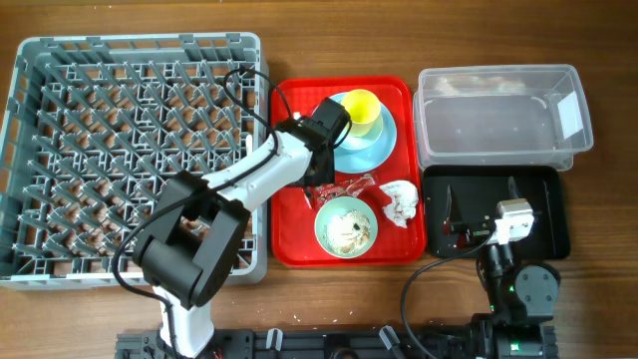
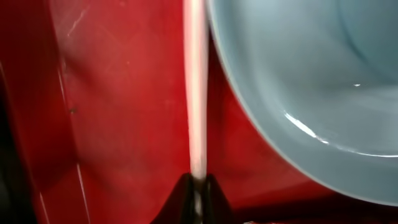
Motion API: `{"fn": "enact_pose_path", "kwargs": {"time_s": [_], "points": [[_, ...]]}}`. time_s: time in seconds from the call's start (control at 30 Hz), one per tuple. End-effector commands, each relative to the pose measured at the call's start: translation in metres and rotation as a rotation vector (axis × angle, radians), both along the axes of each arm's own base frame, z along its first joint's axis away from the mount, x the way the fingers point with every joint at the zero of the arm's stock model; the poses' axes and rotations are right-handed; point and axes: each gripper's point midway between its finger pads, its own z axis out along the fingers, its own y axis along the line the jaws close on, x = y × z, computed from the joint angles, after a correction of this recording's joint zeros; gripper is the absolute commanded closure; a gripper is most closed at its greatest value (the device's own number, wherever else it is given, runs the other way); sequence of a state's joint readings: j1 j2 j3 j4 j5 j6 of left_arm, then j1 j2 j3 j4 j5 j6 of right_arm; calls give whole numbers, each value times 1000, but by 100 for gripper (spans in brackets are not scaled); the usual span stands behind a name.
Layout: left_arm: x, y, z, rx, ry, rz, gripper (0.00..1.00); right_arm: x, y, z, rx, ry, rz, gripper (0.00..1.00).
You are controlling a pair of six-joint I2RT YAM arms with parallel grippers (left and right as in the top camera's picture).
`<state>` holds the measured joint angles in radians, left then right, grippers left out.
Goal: Sort waste into correct bins and load items into the dishwasher rack
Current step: 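Grasp the white fork with the left gripper and lift it, then carry the fork into the grey rack and release it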
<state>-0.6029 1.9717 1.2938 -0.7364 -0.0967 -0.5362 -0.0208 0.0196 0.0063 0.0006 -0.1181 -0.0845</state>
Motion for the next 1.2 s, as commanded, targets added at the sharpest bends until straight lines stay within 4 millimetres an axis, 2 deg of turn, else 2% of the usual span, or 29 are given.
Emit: {"fn": "enact_pose_path", "kwargs": {"time_s": [0.0,0.13,0.23,0.37,0.47,0.6,0.67,0.73,0.93,1.17], "points": [[-8,15,-14,39,39,18,96,0,-1,1,-11,-8,-9,0],[5,25,16,-3,-25,57,96,0,-1,1,-11,-8,-9,0],[14,42,55,-43,-92,104,96,0,-1,1,-11,-8,-9,0],[13,57,100,-82,-168,125,96,0,-1,1,-11,-8,-9,1],[8,61,133,-88,-242,41,96,0,-1,1,-11,-8,-9,0],[9,102,169,82,-386,89,96,0,-1,1,-10,-8,-9,0],[13,134,185,220,-452,137,96,0,-1,1,-11,-8,-9,0],[15,148,187,287,-453,116,96,0,-1,1,-11,-8,-9,0],[14,184,167,369,-331,84,96,0,-1,1,-11,-8,-9,0],[14,209,144,354,-218,71,96,0,-1,1,-11,-8,-9,0]]}}
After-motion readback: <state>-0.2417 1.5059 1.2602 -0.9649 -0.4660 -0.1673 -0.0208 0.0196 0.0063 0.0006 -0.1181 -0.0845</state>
